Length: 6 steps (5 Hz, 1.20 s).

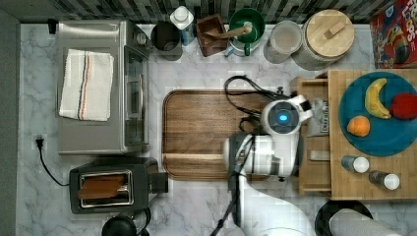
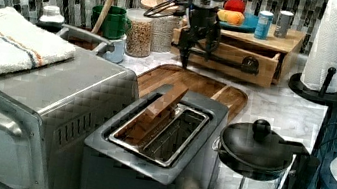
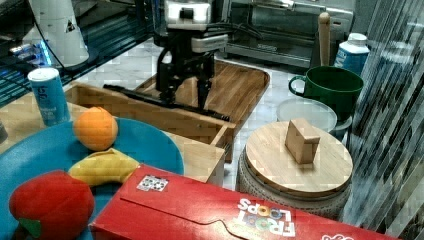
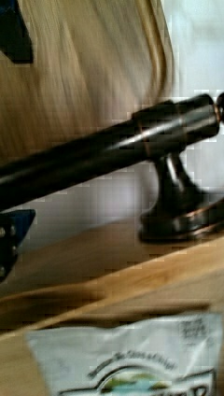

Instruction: Open the drawer.

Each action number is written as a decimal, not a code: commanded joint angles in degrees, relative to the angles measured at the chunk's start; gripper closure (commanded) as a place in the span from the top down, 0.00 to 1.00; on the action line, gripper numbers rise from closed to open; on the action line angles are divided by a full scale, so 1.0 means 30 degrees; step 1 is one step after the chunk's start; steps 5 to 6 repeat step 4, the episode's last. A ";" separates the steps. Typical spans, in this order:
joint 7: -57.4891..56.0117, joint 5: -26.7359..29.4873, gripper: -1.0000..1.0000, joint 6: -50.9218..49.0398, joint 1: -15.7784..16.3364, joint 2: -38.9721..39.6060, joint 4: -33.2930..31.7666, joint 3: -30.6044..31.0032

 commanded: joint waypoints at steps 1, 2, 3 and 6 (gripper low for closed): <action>0.1785 0.1402 1.00 0.0298 0.3346 -0.0906 -0.1269 0.3941; 0.2143 0.1688 1.00 0.0445 0.2806 -0.0661 -0.0978 0.4390; 0.2114 0.1730 1.00 0.0448 0.2889 -0.0665 -0.0979 0.4310; 0.2082 0.1770 1.00 0.0444 0.2973 -0.0669 -0.0976 0.4228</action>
